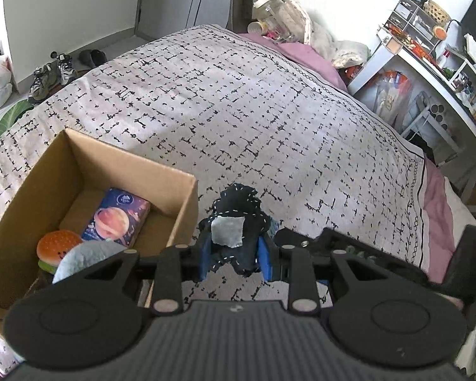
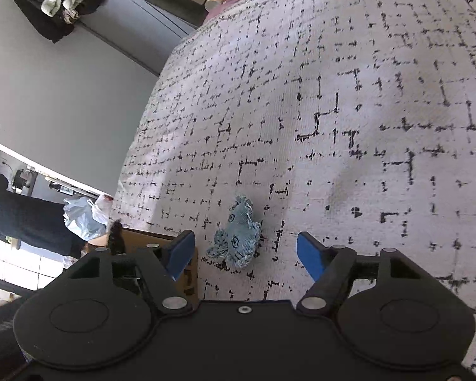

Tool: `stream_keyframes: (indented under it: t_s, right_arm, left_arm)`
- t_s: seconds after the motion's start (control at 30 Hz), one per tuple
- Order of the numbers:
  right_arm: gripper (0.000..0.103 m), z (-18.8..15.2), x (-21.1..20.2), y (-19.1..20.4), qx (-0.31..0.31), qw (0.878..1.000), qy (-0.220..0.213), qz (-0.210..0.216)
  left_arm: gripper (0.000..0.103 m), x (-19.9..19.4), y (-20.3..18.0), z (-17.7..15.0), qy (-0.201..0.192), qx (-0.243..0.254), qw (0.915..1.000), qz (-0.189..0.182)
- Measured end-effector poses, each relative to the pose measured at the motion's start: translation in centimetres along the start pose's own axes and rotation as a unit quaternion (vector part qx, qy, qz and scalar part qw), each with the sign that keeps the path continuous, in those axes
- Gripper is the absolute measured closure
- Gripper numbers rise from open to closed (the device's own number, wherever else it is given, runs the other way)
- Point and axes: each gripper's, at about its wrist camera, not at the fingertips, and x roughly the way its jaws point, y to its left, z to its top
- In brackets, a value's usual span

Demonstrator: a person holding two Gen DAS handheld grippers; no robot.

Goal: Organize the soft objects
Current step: 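Grasp the small blue plush with the right gripper while the left lifts the black plush, then carry the black plush over the box with the left gripper while the right carries the blue plush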

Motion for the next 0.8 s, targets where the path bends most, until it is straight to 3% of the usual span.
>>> stream_keyframes:
  t_s: [0.3,0.33,0.43,0.53,0.8]
  right_arm:
    - [0.037,0.1,2.0,0.2,-0.006,1.000,0.003,-0.007]
    - [0.045,0.2,2.1,0.2,-0.007,1.000,0.003,-0.007]
    - [0.084,0.2,2.8,0.2,-0.013,1.000,0.021,-0.007]
    - [0.087,-0.2,2.6,0.2,-0.023,0.999,0.030,-0.013]
    - [0.089,-0.3,-0.8,0.9,-0.028,0.999,0.000,-0.030]
  left_arm:
    - [0.073,0.5,0.6,0.8,-0.001,-0.006,1.0000,0.002]
    - [0.073,0.6,0.7,0.8,-0.001,-0.007,1.0000,0.002]
    - [0.073,0.7,0.7,0.8,-0.002,-0.007,1.0000,0.003]
    - [0.073,0.6,0.8,0.8,-0.001,-0.007,1.0000,0.005]
    - [0.073,-0.3,0.8,0.4,-0.004,-0.004,1.0000,0.007]
